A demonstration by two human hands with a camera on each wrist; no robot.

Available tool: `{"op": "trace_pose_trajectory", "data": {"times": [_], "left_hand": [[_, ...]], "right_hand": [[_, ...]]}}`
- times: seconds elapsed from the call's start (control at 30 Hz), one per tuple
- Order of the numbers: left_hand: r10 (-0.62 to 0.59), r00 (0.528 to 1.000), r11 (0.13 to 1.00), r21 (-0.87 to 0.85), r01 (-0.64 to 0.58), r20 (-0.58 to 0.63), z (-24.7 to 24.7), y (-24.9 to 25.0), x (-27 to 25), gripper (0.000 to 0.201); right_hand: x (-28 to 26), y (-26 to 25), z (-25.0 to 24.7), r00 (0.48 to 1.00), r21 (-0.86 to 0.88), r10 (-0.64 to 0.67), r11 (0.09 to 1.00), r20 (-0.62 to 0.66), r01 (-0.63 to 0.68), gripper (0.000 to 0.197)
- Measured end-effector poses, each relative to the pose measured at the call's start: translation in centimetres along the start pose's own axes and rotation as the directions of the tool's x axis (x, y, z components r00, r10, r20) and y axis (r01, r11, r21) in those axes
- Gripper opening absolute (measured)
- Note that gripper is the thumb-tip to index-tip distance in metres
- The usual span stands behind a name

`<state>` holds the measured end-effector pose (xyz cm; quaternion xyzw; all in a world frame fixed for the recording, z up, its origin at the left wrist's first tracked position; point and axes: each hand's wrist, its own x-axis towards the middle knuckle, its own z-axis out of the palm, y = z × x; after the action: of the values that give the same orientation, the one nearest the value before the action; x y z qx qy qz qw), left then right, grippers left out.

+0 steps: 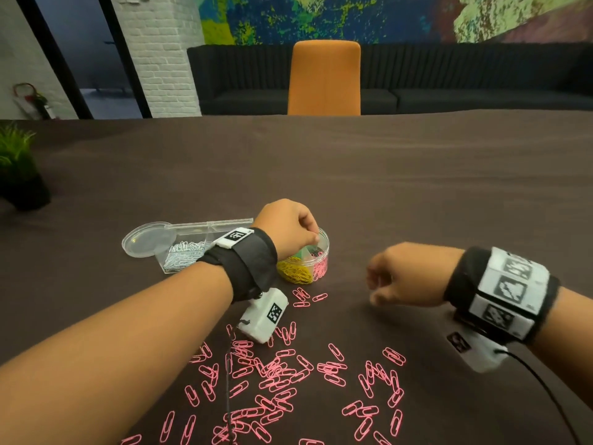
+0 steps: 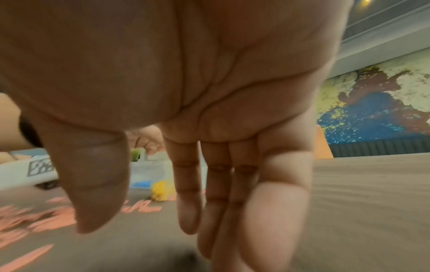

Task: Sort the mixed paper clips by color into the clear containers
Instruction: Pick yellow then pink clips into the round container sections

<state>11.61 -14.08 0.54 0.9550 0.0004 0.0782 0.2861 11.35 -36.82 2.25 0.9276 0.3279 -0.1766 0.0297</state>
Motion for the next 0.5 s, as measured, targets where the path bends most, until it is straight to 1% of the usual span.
{"op": "trace_pose_trajectory", "data": {"times": [0.1, 0.13, 0.17, 0.2, 0.23, 0.27, 0.33, 0.37, 0.4, 0.43, 0.5], "left_hand": [[0.076, 0.997, 0.997, 0.029, -0.076, -0.015, -1.5, -0.8, -2.2, 0.007], [0.1, 0.995, 0.992, 0.073, -0.102, 0.02, -2.1, -1.2, -3.3, 0.008], [0.115, 0.989, 0.982, 0.139, -0.126, 0.089, -2.6, -1.8, -4.6, 0.011], [0.11, 0.977, 0.963, 0.224, -0.15, 0.183, -3.1, -2.3, -5.9, 0.015], [0.079, 0.957, 0.937, 0.308, -0.167, 0.279, -3.6, -2.8, -7.2, 0.023], [0.022, 0.93, 0.91, 0.379, -0.171, 0.368, -3.9, -3.3, -8.4, 0.036], [-0.107, 0.857, 0.868, 0.468, -0.167, 0.504, -4.3, -4.2, -10.5, 0.07], [-0.153, 0.822, 0.855, 0.491, -0.168, 0.549, -4.3, -4.4, -11.3, 0.083], [-0.174, 0.798, 0.847, 0.501, -0.177, 0.576, -4.2, -4.6, -12.0, 0.089], [-0.168, 0.794, 0.843, 0.502, -0.191, 0.584, -4.0, -4.7, -12.7, 0.089], [-0.105, 0.821, 0.851, 0.478, -0.218, 0.561, -3.8, -4.5, -13.6, 0.077]], "right_hand": [[-2.6, -0.6, 1.9, 0.992, -0.039, 0.048, 0.998, 0.118, -0.044, 0.048], [-3.3, -0.7, 2.5, 0.988, -0.045, 0.056, 0.998, 0.14, -0.05, 0.056], [-3.9, -1.0, 3.0, 0.987, -0.052, 0.054, 0.998, 0.149, -0.046, 0.063], [-4.5, -1.4, 3.4, 0.988, -0.062, 0.043, 0.998, 0.147, -0.034, 0.069], [-4.9, -1.8, 3.7, 0.99, -0.067, 0.021, 0.998, 0.141, -0.012, 0.073], [-5.3, -2.2, 4.0, 0.991, -0.064, -0.009, 0.998, 0.136, 0.018, 0.076], [-5.8, -3.3, 4.4, 0.988, -0.047, -0.074, 0.996, 0.137, 0.081, 0.075], [-6.0, -3.9, 4.6, 0.984, -0.043, -0.104, 0.993, 0.146, 0.111, 0.07], [-6.0, -4.5, 4.8, 0.979, -0.039, -0.135, 0.989, 0.153, 0.142, 0.065], [-6.0, -5.0, 5.1, 0.974, -0.027, -0.167, 0.985, 0.153, 0.173, 0.058], [-5.9, -5.6, 5.5, 0.963, 0.003, -0.238, 0.971, 0.129, 0.24, 0.045]]}}
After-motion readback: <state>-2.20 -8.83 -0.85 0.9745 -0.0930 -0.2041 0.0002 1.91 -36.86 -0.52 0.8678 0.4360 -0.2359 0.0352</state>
